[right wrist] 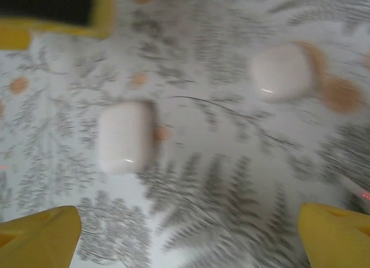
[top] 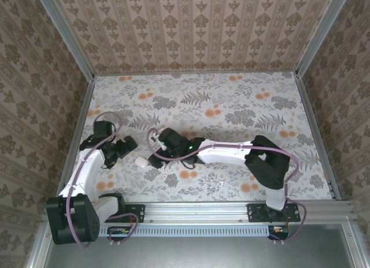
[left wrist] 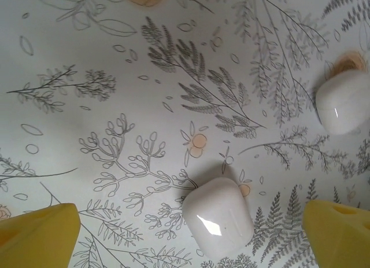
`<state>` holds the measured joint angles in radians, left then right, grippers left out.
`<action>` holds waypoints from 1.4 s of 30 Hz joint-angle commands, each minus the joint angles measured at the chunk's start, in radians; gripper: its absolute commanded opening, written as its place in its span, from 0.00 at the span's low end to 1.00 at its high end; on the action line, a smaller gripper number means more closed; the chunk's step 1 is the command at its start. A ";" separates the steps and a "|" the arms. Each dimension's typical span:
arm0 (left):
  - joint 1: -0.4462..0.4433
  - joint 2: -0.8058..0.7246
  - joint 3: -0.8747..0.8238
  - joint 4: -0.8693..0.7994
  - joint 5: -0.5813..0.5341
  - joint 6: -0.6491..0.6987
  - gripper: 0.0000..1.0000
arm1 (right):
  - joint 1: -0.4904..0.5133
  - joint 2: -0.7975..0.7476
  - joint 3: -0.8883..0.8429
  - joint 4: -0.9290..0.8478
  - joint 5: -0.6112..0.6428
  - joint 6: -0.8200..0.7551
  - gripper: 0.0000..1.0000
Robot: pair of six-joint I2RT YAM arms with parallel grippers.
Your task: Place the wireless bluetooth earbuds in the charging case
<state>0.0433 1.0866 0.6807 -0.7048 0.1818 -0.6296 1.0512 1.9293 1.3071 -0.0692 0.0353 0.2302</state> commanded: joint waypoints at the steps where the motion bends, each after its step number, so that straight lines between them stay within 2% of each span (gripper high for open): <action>1: 0.067 0.003 0.000 -0.011 0.061 -0.039 1.00 | 0.009 0.116 0.121 -0.084 -0.047 -0.072 0.97; 7: 0.173 0.001 0.015 0.019 0.120 -0.031 1.00 | 0.016 0.247 0.282 -0.189 -0.058 -0.090 0.97; 18: 0.246 0.051 0.031 0.029 0.158 0.030 1.00 | 0.043 0.384 0.451 -0.285 -0.060 -0.101 0.99; 28: 0.261 0.068 0.030 0.044 0.181 0.047 1.00 | 0.058 0.440 0.517 -0.342 -0.048 -0.143 0.98; 33: 0.265 0.083 0.038 0.044 0.209 0.056 1.00 | 0.079 0.451 0.525 -0.378 -0.008 -0.208 0.91; 42: 0.266 0.091 0.057 0.038 0.231 0.089 1.00 | 0.086 0.393 0.474 -0.374 0.108 -0.265 0.60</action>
<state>0.3027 1.1713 0.7067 -0.6582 0.3798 -0.5861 1.1328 2.3425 1.8156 -0.3992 0.0818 0.0055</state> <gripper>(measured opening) 0.997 0.640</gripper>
